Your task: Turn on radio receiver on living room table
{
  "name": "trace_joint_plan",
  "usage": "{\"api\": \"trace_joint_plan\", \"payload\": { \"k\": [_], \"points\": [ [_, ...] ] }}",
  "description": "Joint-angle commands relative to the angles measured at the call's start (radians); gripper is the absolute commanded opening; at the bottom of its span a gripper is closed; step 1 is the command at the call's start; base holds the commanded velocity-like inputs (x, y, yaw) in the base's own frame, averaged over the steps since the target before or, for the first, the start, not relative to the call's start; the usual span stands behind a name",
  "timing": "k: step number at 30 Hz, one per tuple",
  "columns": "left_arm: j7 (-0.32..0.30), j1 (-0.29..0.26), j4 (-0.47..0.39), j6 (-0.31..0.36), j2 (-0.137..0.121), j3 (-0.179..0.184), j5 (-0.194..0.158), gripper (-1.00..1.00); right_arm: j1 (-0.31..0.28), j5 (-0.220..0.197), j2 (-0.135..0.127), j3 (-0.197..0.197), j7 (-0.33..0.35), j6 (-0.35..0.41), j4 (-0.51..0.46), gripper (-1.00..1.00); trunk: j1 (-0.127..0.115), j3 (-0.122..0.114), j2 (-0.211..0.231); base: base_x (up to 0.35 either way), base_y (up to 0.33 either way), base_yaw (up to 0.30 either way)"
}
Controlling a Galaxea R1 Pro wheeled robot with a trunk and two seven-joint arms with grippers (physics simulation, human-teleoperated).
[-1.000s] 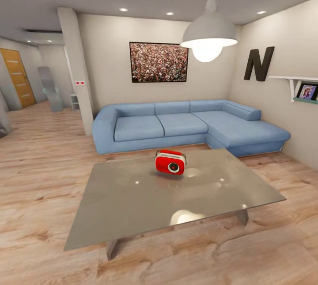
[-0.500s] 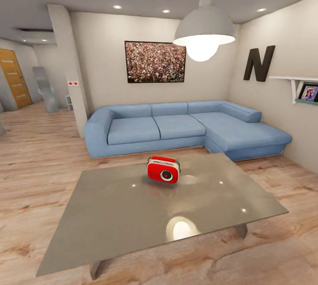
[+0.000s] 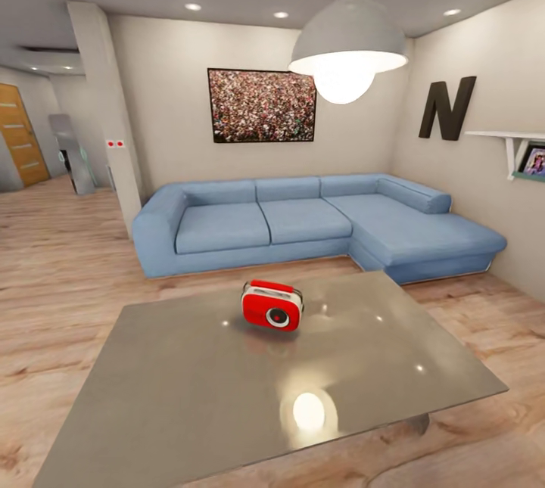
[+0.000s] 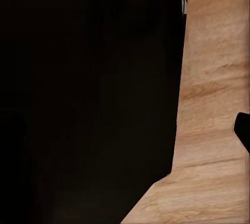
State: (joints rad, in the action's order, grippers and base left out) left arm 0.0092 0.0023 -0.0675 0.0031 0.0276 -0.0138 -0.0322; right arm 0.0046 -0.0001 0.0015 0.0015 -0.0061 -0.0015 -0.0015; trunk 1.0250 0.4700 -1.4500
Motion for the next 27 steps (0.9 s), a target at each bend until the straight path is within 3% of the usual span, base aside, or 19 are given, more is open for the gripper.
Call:
{"api": "trace_joint_plan", "payload": {
  "k": [1,27],
  "points": [
    [0.000,0.000,0.000,0.000,0.000,0.000,0.000,1.00,0.000,0.000,0.000,0.000,0.000,0.000,0.000,1.00,0.000,0.000,0.000,0.298,-0.105,0.000],
    [0.000,0.000,-0.001,0.000,0.001,0.000,0.000,1.00,0.000,0.000,0.000,0.000,0.003,0.000,0.000,1.00,0.000,0.000,0.000,0.298,-0.104,0.000]
  ]
}}
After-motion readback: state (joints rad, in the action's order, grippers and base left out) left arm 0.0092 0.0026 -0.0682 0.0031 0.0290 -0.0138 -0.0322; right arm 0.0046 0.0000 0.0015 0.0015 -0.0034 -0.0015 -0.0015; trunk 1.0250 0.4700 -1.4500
